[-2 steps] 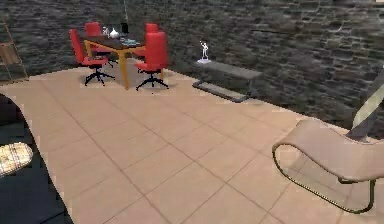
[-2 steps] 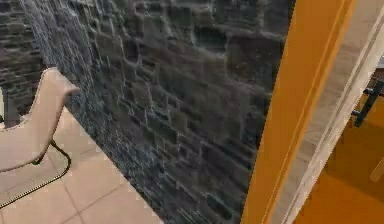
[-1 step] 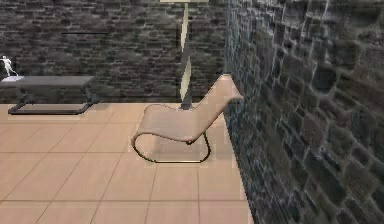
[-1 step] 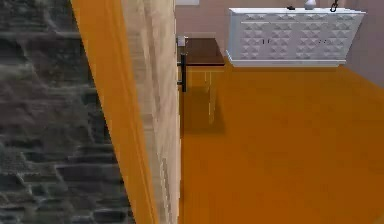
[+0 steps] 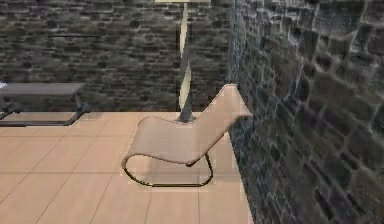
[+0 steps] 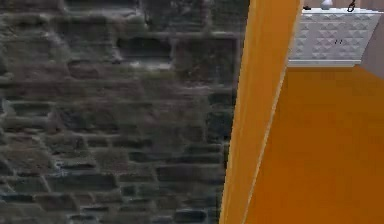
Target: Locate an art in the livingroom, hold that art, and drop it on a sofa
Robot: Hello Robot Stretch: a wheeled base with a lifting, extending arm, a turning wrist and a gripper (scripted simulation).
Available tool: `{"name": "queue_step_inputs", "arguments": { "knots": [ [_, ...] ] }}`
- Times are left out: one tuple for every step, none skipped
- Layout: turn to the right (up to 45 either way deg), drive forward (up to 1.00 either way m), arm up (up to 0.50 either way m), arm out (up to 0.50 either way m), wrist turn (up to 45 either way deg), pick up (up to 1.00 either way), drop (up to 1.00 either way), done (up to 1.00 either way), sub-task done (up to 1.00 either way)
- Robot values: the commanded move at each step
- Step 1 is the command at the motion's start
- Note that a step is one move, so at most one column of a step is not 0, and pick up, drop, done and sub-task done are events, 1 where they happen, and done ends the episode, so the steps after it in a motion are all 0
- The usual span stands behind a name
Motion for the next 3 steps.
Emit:
{"name": "queue_step_inputs", "arguments": {
  "knots": [
    [-45.0,0.00,0.00,0.00,0.0,0.00,0.00,0.00,0.00],
    [-6.0,0.00,0.00,0.00,0.0,0.00,0.00,0.00,0.00],
    [0.0,1.00,0.00,0.00,0.0,0.00,0.00,0.00,0.00]
  ]
}}
